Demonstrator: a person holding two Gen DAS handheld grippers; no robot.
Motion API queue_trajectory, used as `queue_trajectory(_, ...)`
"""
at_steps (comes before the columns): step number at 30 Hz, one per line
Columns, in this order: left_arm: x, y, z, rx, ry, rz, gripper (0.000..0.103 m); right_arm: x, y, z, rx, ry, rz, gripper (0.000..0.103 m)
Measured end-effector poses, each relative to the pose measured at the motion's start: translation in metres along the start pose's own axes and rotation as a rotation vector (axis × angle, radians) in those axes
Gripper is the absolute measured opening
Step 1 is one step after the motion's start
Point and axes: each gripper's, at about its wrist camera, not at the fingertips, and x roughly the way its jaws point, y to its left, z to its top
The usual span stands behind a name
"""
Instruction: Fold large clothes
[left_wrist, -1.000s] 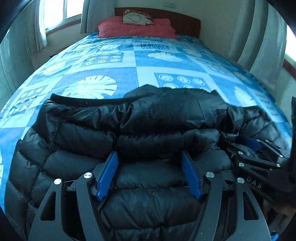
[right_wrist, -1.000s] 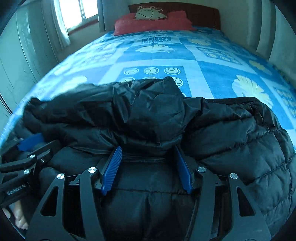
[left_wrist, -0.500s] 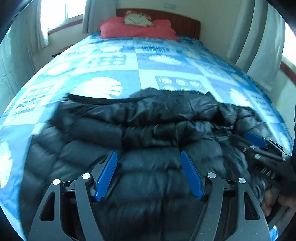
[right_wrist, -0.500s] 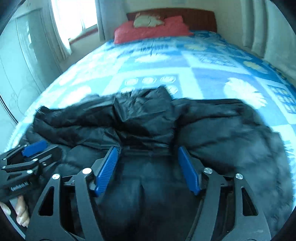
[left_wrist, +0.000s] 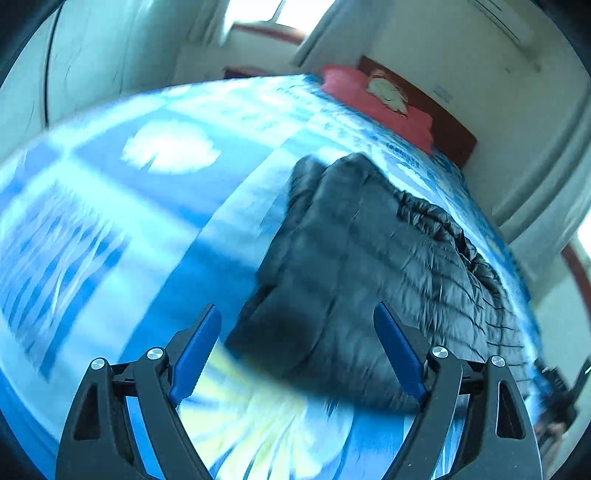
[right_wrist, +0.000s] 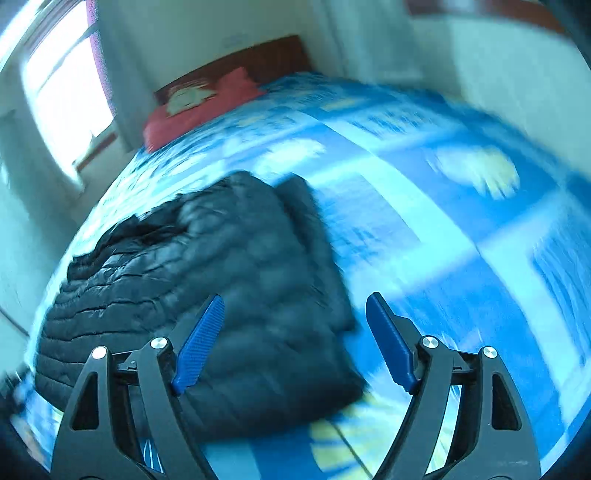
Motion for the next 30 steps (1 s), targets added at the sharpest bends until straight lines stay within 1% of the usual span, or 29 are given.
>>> queue_trajectory(1, 0.001, 0.005, -0.003, -0.024, 0.008, -0.013, 0.083, 0.002, -0.006, -0.004, 0.028, 0.016, 0.011, 0.079)
queue_trajectory(2, 0.004, 0.01, -0.006, -0.059, 0.024, -0.031, 0.083, 0.007, -0.015, -0.01, 0.081, 0.046, 0.051, 0.079)
queue_trajectory(3, 0.006, 0.013, -0.008, -0.084, 0.035, -0.051, 0.083, 0.01, -0.018, -0.013, 0.105, 0.06, 0.073, 0.079)
queue_trajectory(4, 0.012, 0.015, -0.01, -0.115, 0.05, -0.085, 0.083, 0.012, -0.02, -0.016, 0.125, 0.068, 0.091, 0.079)
queue_trajectory(5, 0.017, 0.014, -0.01, -0.134, 0.062, -0.101, 0.083, 0.015, -0.021, -0.018, 0.14, 0.064, 0.102, 0.079)
queue_trajectory(8, 0.028, 0.008, -0.009, -0.149, 0.057, -0.112, 0.084, 0.02, -0.021, -0.019, 0.158, 0.056, 0.125, 0.079)
queue_trajectory(10, 0.036, 0.005, -0.007, -0.154, 0.055, -0.091, 0.084, 0.028, -0.018, -0.019, 0.165, 0.058, 0.113, 0.079)
queue_trajectory(12, 0.043, 0.007, -0.006, -0.181, 0.059, -0.087, 0.084, 0.034, -0.015, -0.019, 0.168, 0.057, 0.107, 0.078)
queue_trajectory(13, 0.047, 0.009, -0.005, -0.205, 0.06, -0.087, 0.084, 0.036, -0.014, -0.02, 0.167, 0.053, 0.103, 0.073)
queue_trajectory(14, 0.05, 0.011, -0.005, -0.228, 0.056, -0.087, 0.083, 0.038, -0.012, -0.021, 0.164, 0.054, 0.106, 0.064)
queue_trajectory(15, 0.05, 0.013, -0.004, -0.239, 0.05, -0.086, 0.083, 0.039, -0.012, -0.02, 0.166, 0.058, 0.112, 0.059)
queue_trajectory(16, 0.05, 0.012, -0.003, -0.236, 0.04, -0.075, 0.071, 0.04, -0.011, -0.022, 0.17, 0.058, 0.123, 0.049)
queue_trajectory(17, 0.052, 0.008, -0.002, -0.218, 0.041, -0.067, 0.064, 0.039, -0.01, -0.023, 0.172, 0.054, 0.131, 0.043)
queue_trajectory(18, 0.053, 0.006, -0.001, -0.212, 0.04, -0.074, 0.052, 0.039, -0.008, -0.024, 0.172, 0.052, 0.137, 0.039)
queue_trajectory(20, 0.05, 0.001, -0.003, -0.206, 0.02, -0.083, 0.04, 0.035, -0.006, -0.026, 0.181, 0.041, 0.151, 0.031)
queue_trajectory(23, 0.043, -0.001, -0.004, -0.179, 0.0, -0.09, 0.034, 0.028, -0.006, -0.027, 0.191, 0.027, 0.176, 0.024)
queue_trajectory(26, 0.035, -0.001, -0.004, -0.173, -0.005, -0.101, 0.032, 0.021, -0.006, -0.029, 0.201, 0.023, 0.188, 0.021)
queue_trajectory(30, 0.02, 0.0, -0.008, -0.152, -0.01, -0.1, 0.03, 0.008, -0.007, -0.036, 0.203, 0.026, 0.198, 0.021)
